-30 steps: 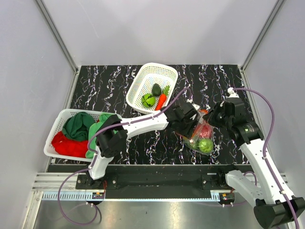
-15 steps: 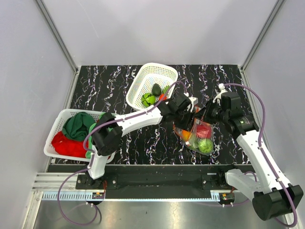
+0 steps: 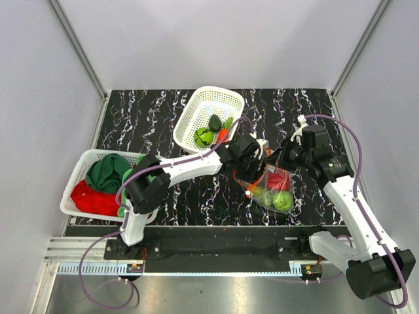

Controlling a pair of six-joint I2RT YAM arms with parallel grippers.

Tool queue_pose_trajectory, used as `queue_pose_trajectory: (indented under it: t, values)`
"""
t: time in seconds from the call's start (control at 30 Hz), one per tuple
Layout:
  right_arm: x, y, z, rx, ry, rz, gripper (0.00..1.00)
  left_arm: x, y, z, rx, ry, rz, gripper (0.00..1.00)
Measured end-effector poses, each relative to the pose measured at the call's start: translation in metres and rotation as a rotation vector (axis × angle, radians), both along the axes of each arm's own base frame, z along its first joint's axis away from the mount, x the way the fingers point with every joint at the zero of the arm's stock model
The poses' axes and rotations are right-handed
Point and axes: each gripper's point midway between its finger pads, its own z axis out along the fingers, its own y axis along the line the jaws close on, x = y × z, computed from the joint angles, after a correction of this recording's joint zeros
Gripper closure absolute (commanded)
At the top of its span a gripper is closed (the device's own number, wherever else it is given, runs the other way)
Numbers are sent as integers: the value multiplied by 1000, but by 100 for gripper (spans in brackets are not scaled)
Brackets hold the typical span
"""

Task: Open the zip-top bag and remove the fake food

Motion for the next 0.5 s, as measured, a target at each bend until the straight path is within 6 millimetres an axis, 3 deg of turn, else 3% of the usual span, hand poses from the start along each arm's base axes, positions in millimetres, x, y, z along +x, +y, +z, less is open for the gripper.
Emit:
queue_pose_trajectory:
  t: [0.13,0.33,0.5]
  values:
    - [-3,-1,-1,1,-5,0,100,-2,6,-11,40,-11,10,19]
    - [-13,-3,-17,-6,22,0,100,-1,12,-31,107,-32,47,19]
    - [-19,-5,-25,-9,33,0,100,0,0,-35,81,-42,66,17]
